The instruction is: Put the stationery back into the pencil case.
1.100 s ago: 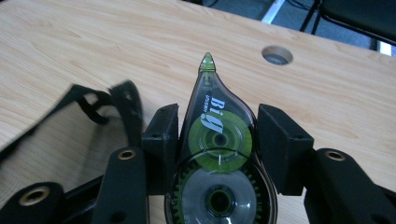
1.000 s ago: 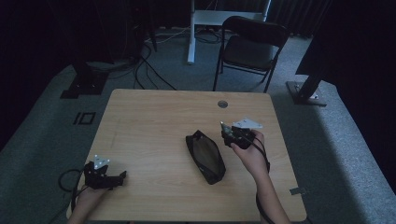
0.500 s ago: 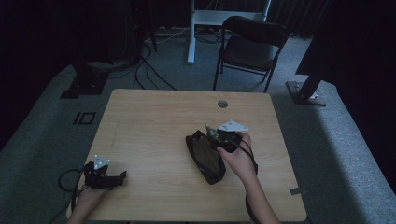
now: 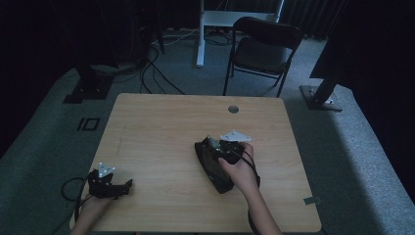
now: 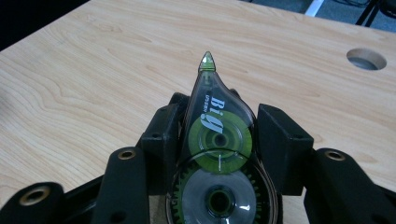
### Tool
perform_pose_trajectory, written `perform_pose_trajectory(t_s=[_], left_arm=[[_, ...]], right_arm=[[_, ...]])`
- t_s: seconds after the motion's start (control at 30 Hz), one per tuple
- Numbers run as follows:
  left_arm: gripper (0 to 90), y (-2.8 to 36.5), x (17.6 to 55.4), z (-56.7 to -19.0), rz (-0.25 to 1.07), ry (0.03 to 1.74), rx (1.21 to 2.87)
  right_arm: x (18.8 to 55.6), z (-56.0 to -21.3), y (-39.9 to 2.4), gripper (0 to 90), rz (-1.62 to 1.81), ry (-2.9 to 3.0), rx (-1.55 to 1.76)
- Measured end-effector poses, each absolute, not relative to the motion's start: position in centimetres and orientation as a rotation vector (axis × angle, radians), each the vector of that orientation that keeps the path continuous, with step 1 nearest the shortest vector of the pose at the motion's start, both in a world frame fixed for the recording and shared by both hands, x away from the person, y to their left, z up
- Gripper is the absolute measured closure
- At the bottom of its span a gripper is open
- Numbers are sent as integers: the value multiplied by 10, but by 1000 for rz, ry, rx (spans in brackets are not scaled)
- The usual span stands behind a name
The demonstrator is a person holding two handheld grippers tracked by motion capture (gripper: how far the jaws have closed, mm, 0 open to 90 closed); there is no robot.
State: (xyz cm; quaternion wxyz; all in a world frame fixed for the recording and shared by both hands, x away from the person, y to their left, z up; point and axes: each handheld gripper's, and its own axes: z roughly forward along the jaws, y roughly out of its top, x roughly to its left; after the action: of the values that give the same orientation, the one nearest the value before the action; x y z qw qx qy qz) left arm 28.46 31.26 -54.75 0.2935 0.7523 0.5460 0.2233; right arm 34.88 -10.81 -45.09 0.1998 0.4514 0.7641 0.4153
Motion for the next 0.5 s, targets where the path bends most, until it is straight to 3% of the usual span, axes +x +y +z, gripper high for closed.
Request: perform_pose_trajectory(t_s=[0.5], left_arm=[[2,312,285,-548,594,1456,1999]], right_arm=[[345,-471,-97,501,1093,2213,1285]])
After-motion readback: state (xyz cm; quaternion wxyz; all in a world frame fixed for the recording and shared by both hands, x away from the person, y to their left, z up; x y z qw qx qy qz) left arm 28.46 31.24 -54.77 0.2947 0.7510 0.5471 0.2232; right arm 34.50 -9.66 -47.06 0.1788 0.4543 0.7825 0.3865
